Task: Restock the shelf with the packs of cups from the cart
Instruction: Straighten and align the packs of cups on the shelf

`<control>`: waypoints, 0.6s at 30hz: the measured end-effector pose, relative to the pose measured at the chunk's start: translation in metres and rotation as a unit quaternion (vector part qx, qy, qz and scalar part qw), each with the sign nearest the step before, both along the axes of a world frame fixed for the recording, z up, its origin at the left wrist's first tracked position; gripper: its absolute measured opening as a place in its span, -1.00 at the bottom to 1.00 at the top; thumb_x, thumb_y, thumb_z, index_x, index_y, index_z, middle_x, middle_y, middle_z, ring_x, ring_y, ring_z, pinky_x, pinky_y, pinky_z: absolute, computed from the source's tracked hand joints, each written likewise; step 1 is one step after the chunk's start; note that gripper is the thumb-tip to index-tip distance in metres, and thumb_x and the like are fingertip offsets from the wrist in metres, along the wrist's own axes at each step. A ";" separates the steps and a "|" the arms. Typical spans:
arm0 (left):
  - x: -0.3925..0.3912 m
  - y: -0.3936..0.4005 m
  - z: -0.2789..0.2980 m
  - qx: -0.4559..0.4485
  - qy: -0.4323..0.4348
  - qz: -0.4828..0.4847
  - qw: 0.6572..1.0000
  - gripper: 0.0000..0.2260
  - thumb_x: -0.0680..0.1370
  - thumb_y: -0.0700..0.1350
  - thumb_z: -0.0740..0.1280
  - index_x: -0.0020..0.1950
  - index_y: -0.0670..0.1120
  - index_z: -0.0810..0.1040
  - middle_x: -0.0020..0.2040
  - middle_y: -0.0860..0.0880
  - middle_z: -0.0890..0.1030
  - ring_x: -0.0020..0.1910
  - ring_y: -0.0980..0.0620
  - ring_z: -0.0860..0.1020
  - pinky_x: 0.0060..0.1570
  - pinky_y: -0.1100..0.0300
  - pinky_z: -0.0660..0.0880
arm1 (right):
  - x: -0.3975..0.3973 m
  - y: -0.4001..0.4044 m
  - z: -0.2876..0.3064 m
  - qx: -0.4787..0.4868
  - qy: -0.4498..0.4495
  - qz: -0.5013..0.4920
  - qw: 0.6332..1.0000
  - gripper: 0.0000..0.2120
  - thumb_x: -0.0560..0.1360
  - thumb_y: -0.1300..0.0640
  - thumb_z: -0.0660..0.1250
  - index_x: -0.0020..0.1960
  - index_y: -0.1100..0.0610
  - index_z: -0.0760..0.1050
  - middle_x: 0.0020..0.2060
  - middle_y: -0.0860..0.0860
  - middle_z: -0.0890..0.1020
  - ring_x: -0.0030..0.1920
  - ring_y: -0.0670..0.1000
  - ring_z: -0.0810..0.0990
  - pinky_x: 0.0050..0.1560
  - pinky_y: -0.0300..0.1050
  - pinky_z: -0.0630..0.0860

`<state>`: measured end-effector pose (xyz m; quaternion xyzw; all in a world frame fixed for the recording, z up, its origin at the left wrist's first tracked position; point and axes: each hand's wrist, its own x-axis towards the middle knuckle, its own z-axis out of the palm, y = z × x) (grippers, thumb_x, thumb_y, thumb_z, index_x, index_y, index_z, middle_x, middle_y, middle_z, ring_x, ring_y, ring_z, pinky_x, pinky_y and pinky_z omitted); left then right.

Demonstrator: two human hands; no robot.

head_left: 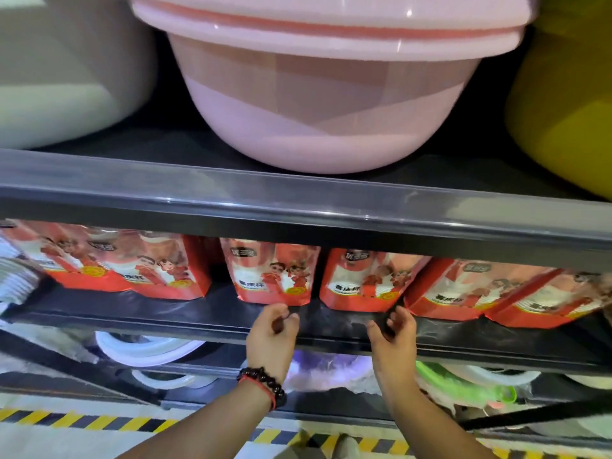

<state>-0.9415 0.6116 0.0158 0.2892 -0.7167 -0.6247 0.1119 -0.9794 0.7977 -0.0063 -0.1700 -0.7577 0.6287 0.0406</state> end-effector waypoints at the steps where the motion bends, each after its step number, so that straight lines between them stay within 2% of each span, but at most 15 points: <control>1: 0.005 -0.017 0.001 0.011 0.012 0.020 1.000 -0.88 0.51 -0.27 0.42 -0.04 -0.08 0.56 -0.15 -0.05 0.60 -0.13 -0.04 0.56 0.07 0.09 0.49 | 0.009 -0.009 -0.002 -0.001 0.000 -0.015 1.000 -0.63 0.53 0.31 0.42 0.20 -0.02 0.41 -0.02 -0.12 0.57 0.07 -0.05 0.59 0.19 -0.07 0.48; 3: 0.011 -0.051 0.003 0.006 0.018 0.040 0.999 -0.80 0.51 -0.26 0.44 0.05 -0.05 0.51 -0.09 -0.02 0.56 -0.16 0.04 0.54 0.06 0.08 0.49 | 0.025 -0.034 -0.002 -0.004 0.005 -0.002 1.000 -0.69 0.53 0.36 0.39 0.09 0.00 0.46 -0.14 -0.01 0.55 -0.02 0.10 0.58 0.16 0.04 0.50; 5: 0.008 -0.081 0.006 -0.009 -0.010 0.013 1.000 -0.62 0.50 -0.22 0.46 0.26 -0.07 0.45 0.10 -0.06 0.54 -0.05 0.07 0.55 0.13 0.07 0.49 | 0.028 -0.066 0.003 0.006 0.010 0.043 0.999 -0.69 0.53 0.32 0.41 0.11 -0.03 0.47 -0.13 0.01 0.55 -0.03 0.07 0.56 0.14 0.03 0.51; 7: -0.002 -0.103 0.008 -0.026 -0.041 -0.043 0.998 -0.38 0.48 -0.15 0.49 0.48 -0.14 0.31 0.32 -0.11 0.46 0.20 -0.05 0.52 0.30 0.01 0.45 | 0.022 -0.097 0.011 0.032 -0.002 0.085 0.996 -0.60 0.52 0.24 0.46 0.28 -0.02 0.45 0.04 -0.06 0.58 0.07 0.01 0.57 0.18 -0.03 0.51; 8: -0.008 -0.110 0.008 -0.050 -0.050 -0.077 0.995 -0.31 0.47 -0.11 0.50 0.52 -0.15 0.26 0.38 -0.12 0.43 0.30 -0.09 0.48 0.35 -0.04 0.41 | 0.017 -0.109 0.015 0.042 -0.008 0.099 0.994 -0.50 0.51 0.21 0.48 0.38 0.01 0.41 0.15 -0.07 0.58 0.14 0.00 0.57 0.23 -0.03 0.50; 10: -0.019 -0.117 0.010 -0.093 -0.051 -0.147 0.983 -0.38 0.46 -0.05 0.50 0.43 -0.13 0.33 0.34 -0.11 0.50 0.31 -0.10 0.50 0.33 -0.05 0.43 | 0.007 -0.125 0.022 0.043 -0.018 0.111 0.993 -0.39 0.49 0.18 0.50 0.46 0.09 0.34 0.28 -0.03 0.57 0.19 0.06 0.59 0.30 0.07 0.51; 12: -0.029 -0.117 0.012 -0.097 -0.061 -0.182 0.977 -0.61 0.46 -0.01 0.48 0.20 -0.08 0.44 0.14 -0.05 0.63 0.17 -0.07 0.59 0.22 0.00 0.50 | 0.000 -0.133 0.026 0.040 -0.029 0.128 0.990 -0.50 0.48 0.18 0.50 0.36 0.07 0.40 0.16 0.00 0.66 0.10 0.10 0.64 0.25 0.15 0.55; 14: -0.036 -0.117 0.011 -0.098 -0.065 -0.175 0.978 -0.75 0.47 0.02 0.45 0.01 -0.05 0.48 0.00 -0.04 0.66 0.05 -0.07 0.63 0.14 0.01 0.53 | -0.005 -0.134 0.026 0.039 -0.042 0.135 0.989 -0.61 0.49 0.20 0.49 0.24 0.05 0.44 -0.04 -0.01 0.69 -0.05 0.03 0.65 0.20 0.14 0.58; 16: -0.039 -0.116 0.009 -0.106 -0.067 -0.167 0.978 -0.76 0.47 0.06 0.44 -0.06 -0.06 0.48 -0.03 -0.06 0.66 -0.01 -0.07 0.62 0.12 -0.02 0.53 | -0.010 -0.134 0.027 0.035 -0.060 0.121 0.990 -0.68 0.51 0.22 0.46 0.19 0.06 0.46 -0.07 -0.06 0.67 -0.08 -0.04 0.63 0.22 0.10 0.56; 18: -0.039 -0.115 0.008 -0.102 -0.067 -0.173 0.977 -0.75 0.45 0.10 0.43 -0.05 -0.03 0.49 0.01 -0.05 0.64 0.00 -0.05 0.61 0.15 -0.03 0.53 | -0.013 -0.135 0.028 0.028 -0.069 0.109 0.991 -0.75 0.53 0.20 0.44 0.15 0.06 0.46 -0.03 -0.08 0.65 0.01 -0.04 0.62 0.21 0.03 0.52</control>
